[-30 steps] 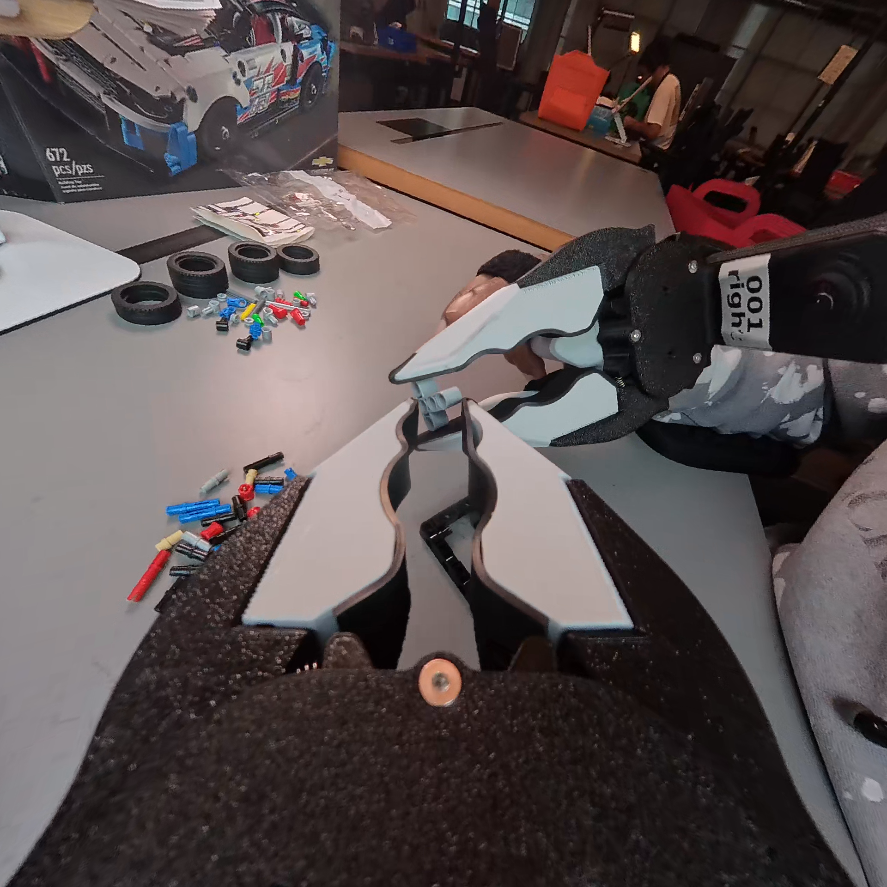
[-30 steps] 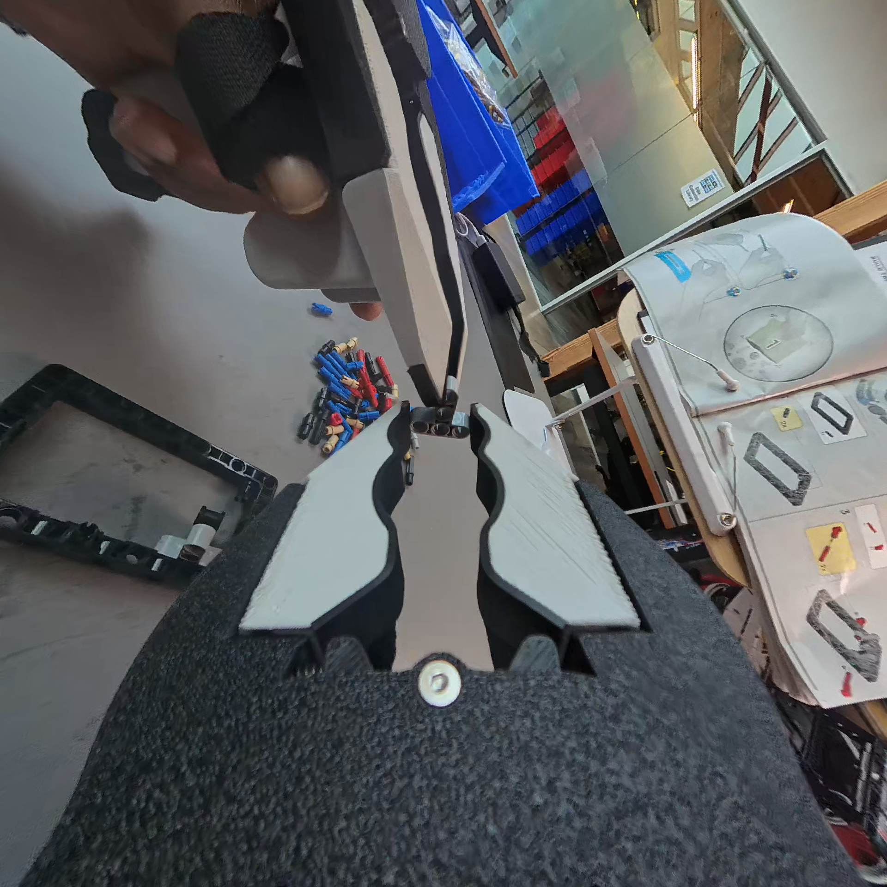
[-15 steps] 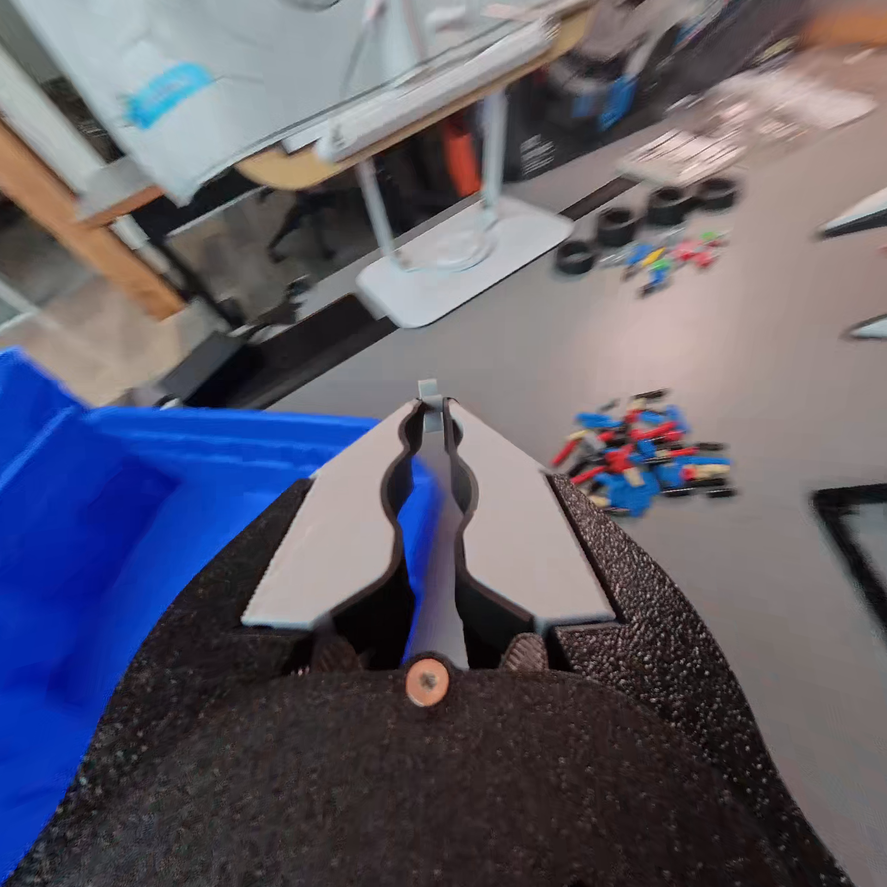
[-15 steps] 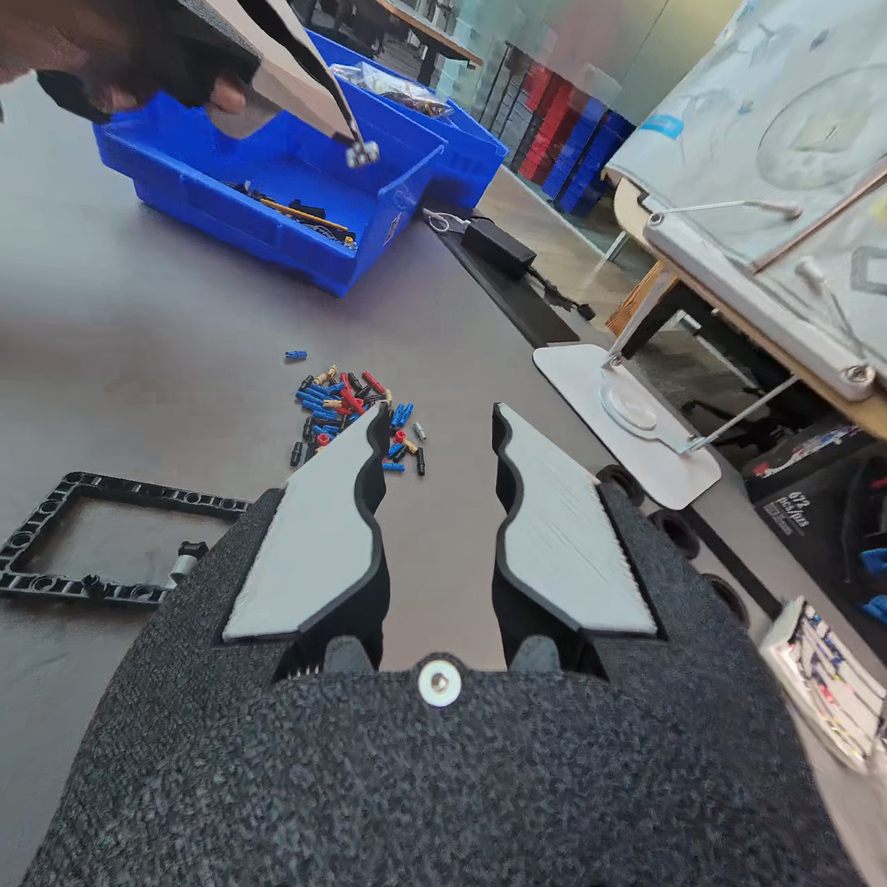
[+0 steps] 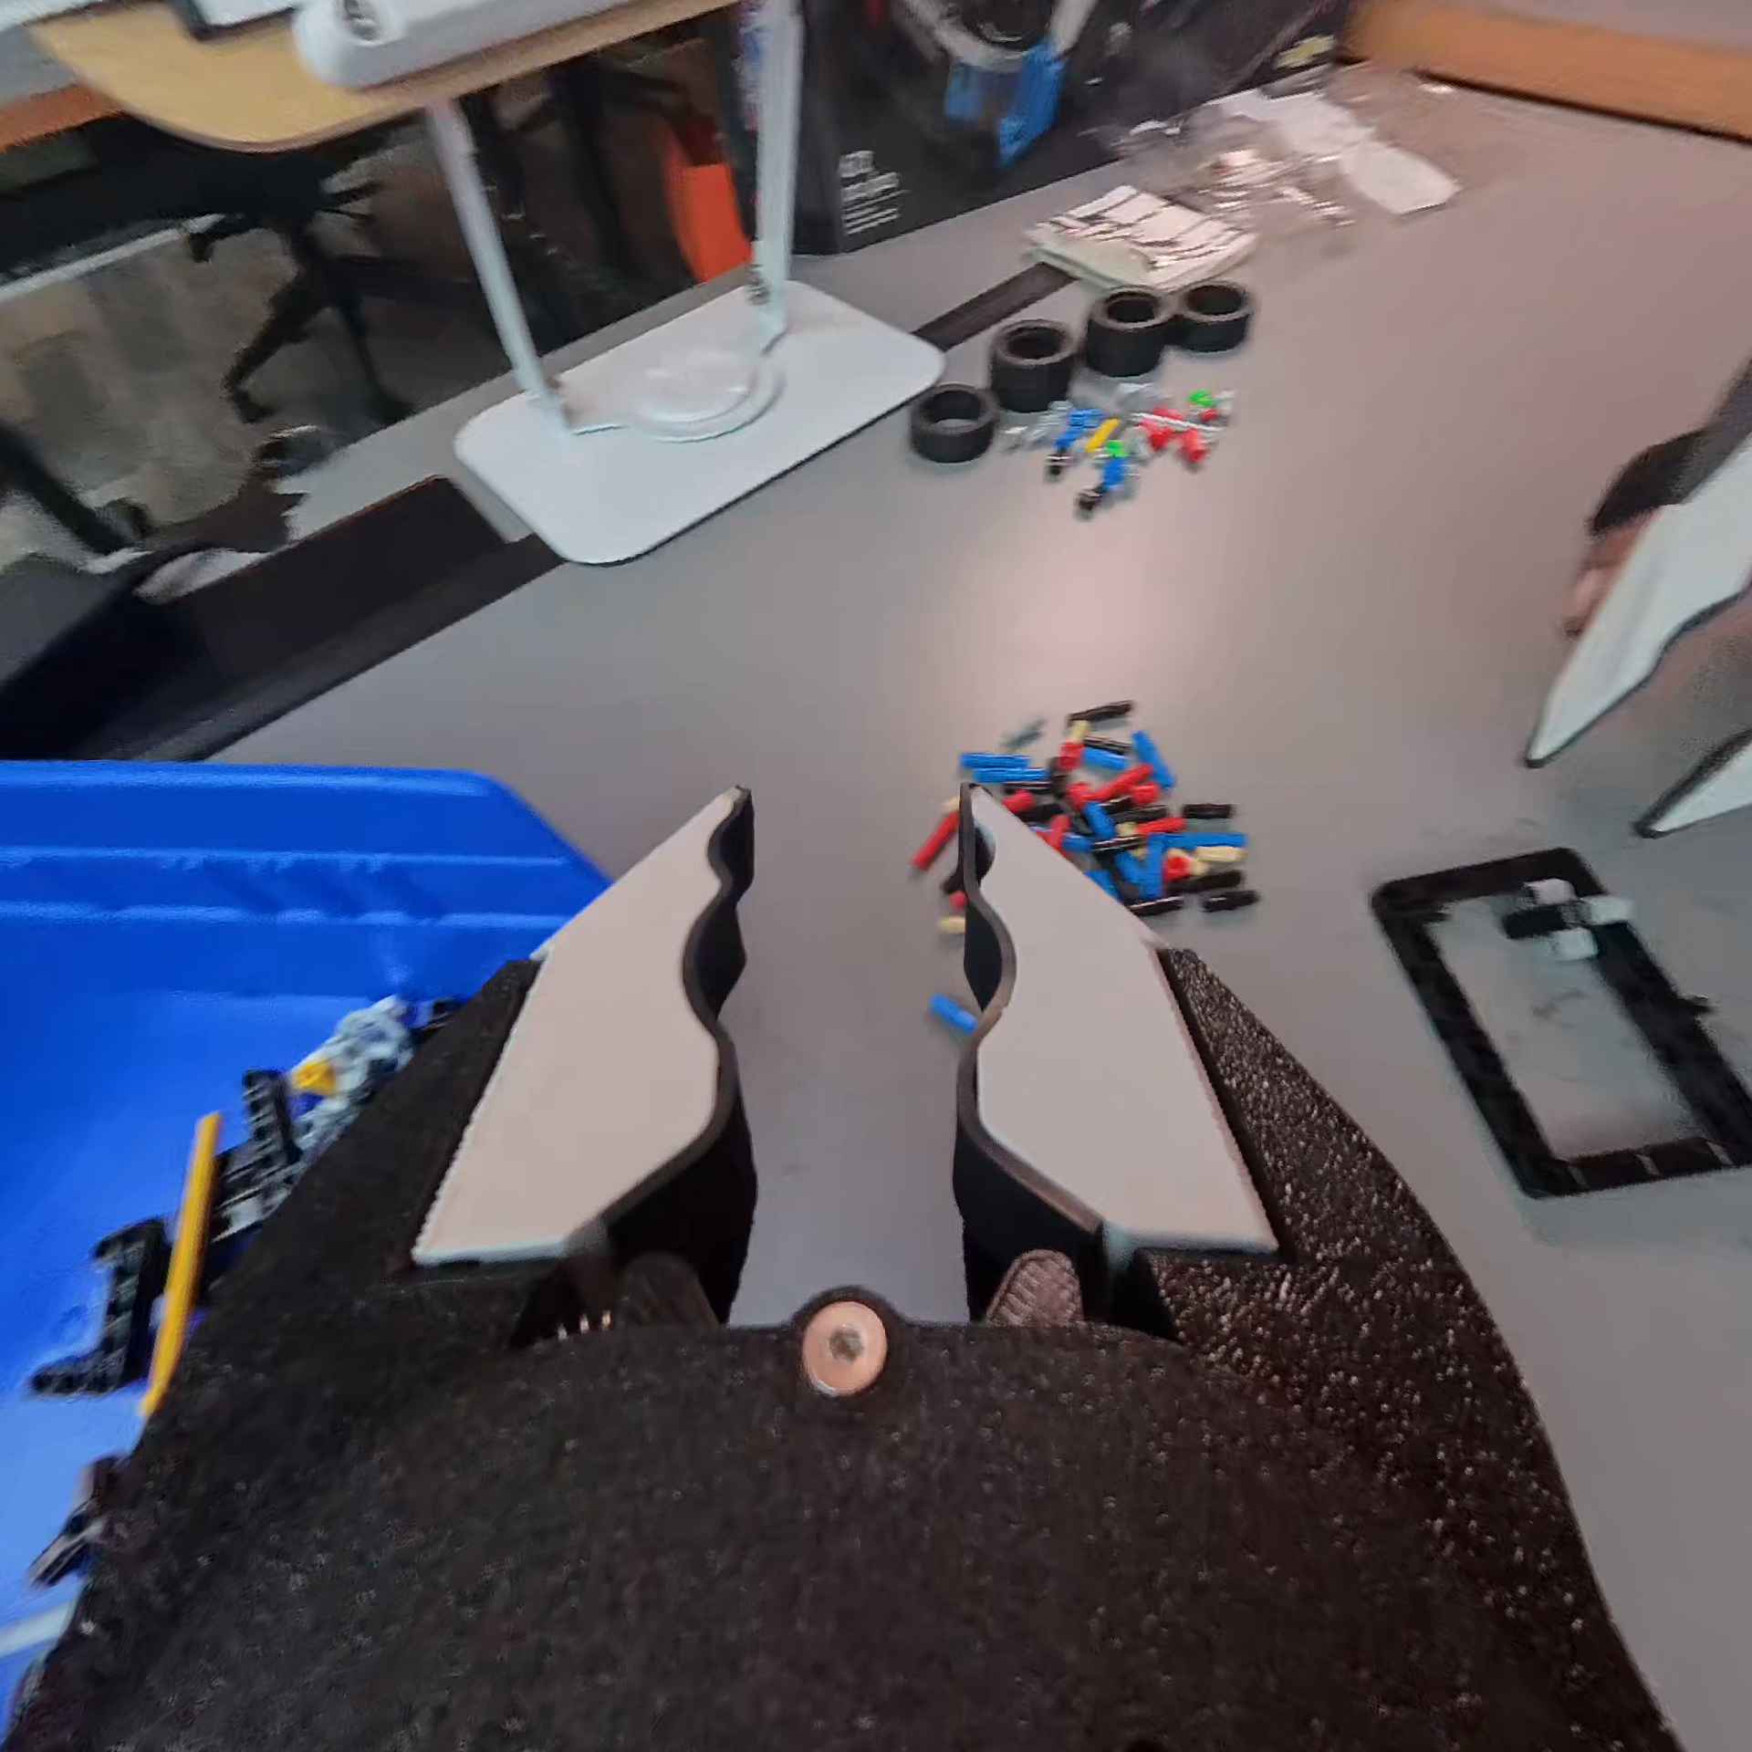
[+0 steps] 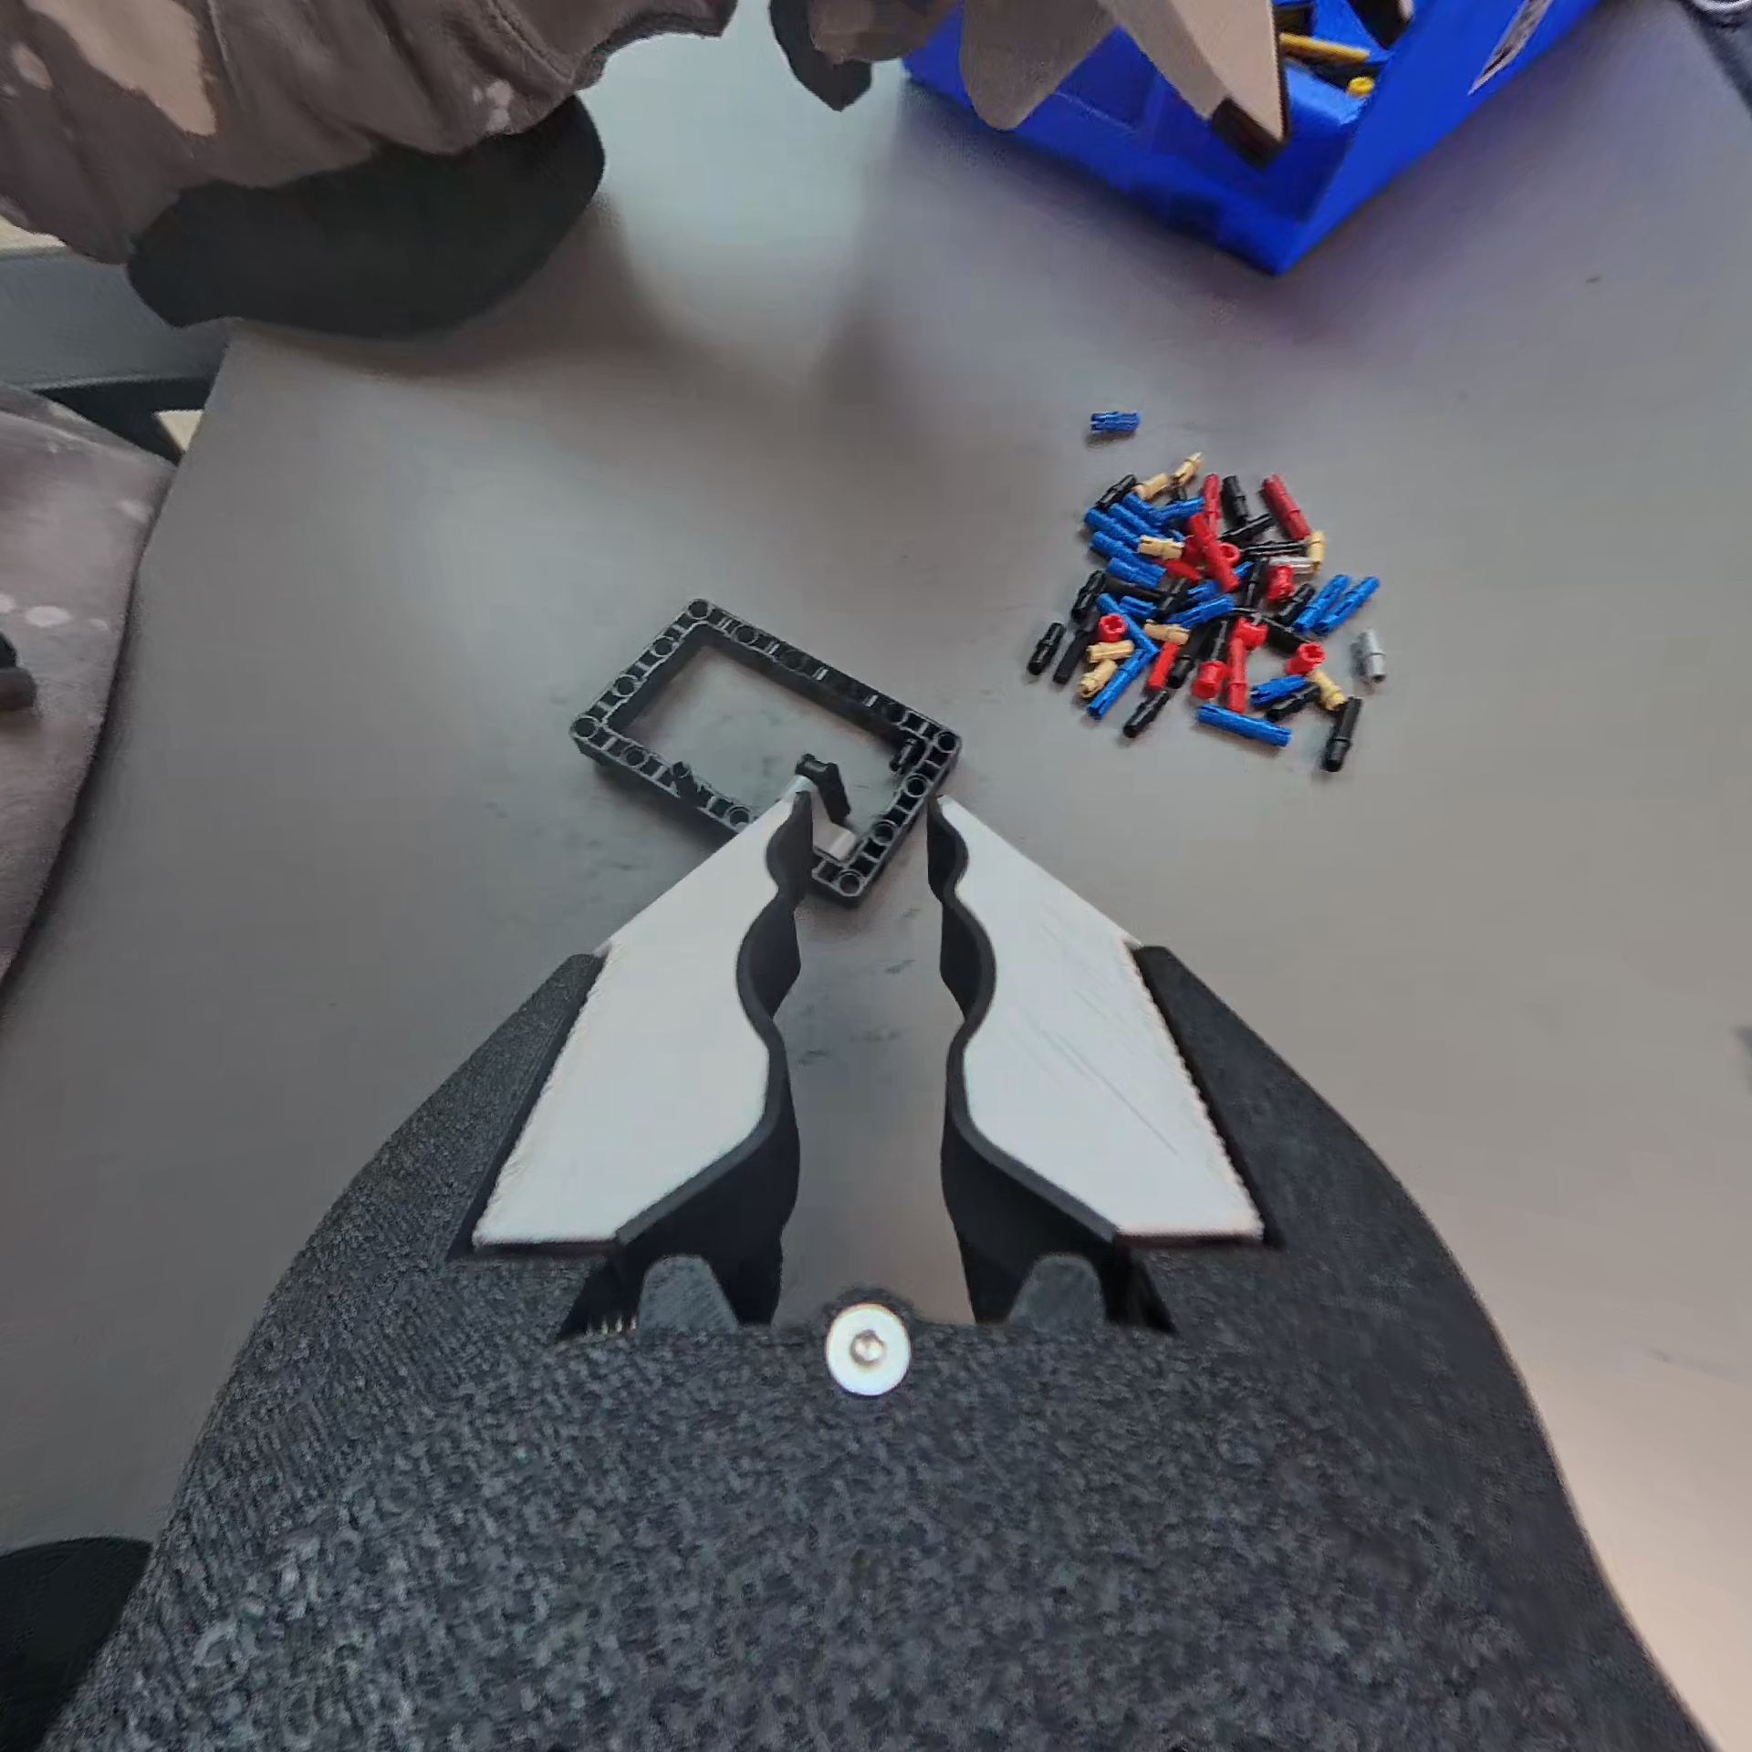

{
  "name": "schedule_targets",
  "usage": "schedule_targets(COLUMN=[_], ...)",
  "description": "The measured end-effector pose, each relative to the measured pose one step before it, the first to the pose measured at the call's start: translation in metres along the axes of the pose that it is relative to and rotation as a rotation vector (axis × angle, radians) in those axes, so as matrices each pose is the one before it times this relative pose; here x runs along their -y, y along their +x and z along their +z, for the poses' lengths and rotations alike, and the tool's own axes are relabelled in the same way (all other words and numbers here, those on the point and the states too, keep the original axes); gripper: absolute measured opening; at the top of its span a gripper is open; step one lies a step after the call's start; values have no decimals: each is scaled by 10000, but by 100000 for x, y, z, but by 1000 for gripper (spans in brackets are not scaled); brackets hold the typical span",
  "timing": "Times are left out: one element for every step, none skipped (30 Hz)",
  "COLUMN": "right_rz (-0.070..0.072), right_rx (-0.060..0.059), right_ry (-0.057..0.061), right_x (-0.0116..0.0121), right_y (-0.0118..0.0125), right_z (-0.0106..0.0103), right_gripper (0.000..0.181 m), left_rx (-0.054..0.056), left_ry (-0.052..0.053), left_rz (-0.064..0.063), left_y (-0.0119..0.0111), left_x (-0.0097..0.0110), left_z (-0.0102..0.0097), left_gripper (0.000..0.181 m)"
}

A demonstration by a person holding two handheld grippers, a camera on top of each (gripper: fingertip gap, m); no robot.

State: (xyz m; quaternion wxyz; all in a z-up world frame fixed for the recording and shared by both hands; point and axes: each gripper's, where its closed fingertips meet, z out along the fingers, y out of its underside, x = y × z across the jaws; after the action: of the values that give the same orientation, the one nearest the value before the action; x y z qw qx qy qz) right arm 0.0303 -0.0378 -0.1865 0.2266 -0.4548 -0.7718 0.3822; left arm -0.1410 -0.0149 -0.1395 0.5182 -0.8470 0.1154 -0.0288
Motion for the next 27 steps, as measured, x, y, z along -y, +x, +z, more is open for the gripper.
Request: schedule_targets(right_rz=[-6, -36, -103, -105, -81, -66, -6, 71, 89, 62, -19, -124, -193, -137, -71, -81, -100, -113, -116, -93, -62, -39, -33, -38, 9, 69, 88], right_rx=[231, 123, 19, 15, 14, -110, -93, 35, 50, 46, 43, 23, 25, -7, 29, 41, -21, -19, -15, 19, 26, 10, 35, -38, 0, 41, 74], right_ry=[-220, -297, -306, -271, -231, -67, 67, 93, 48, 80, 36, 19, 106, 185, 169, 184, 196, 173, 168, 154, 144, 116, 4, 12, 86, 117, 58], right_x=[-142, -241, -281, -268, -257, -27, 148, 144, 26, 74, -6, -59, 37, 184, 229, 289, 339, 309, 288, 247, 225, 185, 9, -27, 66, 112, -2], right_y=[-614, -443, -304, -269, -213, 59, 119, -26, -17, -3, -8, -10, -61, -11, -39, -73, 1, -20, -33, -77, -76, -40, -59, 65, 40, 16, -24], right_z=[235, 311, 361, 334, 310, 259, 255, 251, 236, 117, -19, -77, -120, -151, -151, -148, -139, -112, -91, -67, -50, -34, -15, -24, -32, -34, -16], right_gripper=[25, 24, 23, 23, 23, 21, 20, 18, 17, 15, 13, 12, 10, 9, 8, 8, 7, 7, 7, 7, 7, 7, 7, 7, 7, 7, 7], left_rx=[-660, -554, -607, -737, -797, -726, -631, -484, -252, -172, -219, -198, -161, -183, -161, -98, -95, -83, -62, -64, -48, -7, 42, 59, 37, -9, -32], left_ry=[-58, -66, -28, -34, -57, -60, -123, -192, -195, -192, -172, -108, -62, -33, 0, 15, -1, 4, 47, 68, 38, 9, -3, -2, 3, 0, 6], left_rz=[117, 186, 212, 243, 300, 327, 319, 320, 318, 275, 180, 76, 28, 58, 115, 142, 148, 148, 131, 97, 60, 36, 34, 25, -10, -34, -24], left_y=[1747, 1541, 1602, 1771, 1807, 1661, 1461, 1168, 760, 549, 512, 405, 303, 383, 388, 333, 343, 347, 313, 266, 206, 89, -14, -69, -65, -14, 31], left_x=[-88, -122, -65, -60, -65, -57, -150, -265, -306, -328, -326, -242, -164, -76, 30, 109, 110, 133, 191, 209, 130, 65, 26, -17, -28, -30, -4], left_z=[569, 603, 581, 547, 499, 462, 457, 451, 407, 317, 239, 186, 137, 102, 91, 95, 131, 153, 142, 124, 124, 108, 70, 45, 27, 32, 23], left_gripper=[43, 43, 43, 41, 39, 37, 36, 34, 34, 32, 31, 31, 30, 30, 28, 27, 26, 25, 24, 21, 18, 15, 13, 11, 10, 8, 8])
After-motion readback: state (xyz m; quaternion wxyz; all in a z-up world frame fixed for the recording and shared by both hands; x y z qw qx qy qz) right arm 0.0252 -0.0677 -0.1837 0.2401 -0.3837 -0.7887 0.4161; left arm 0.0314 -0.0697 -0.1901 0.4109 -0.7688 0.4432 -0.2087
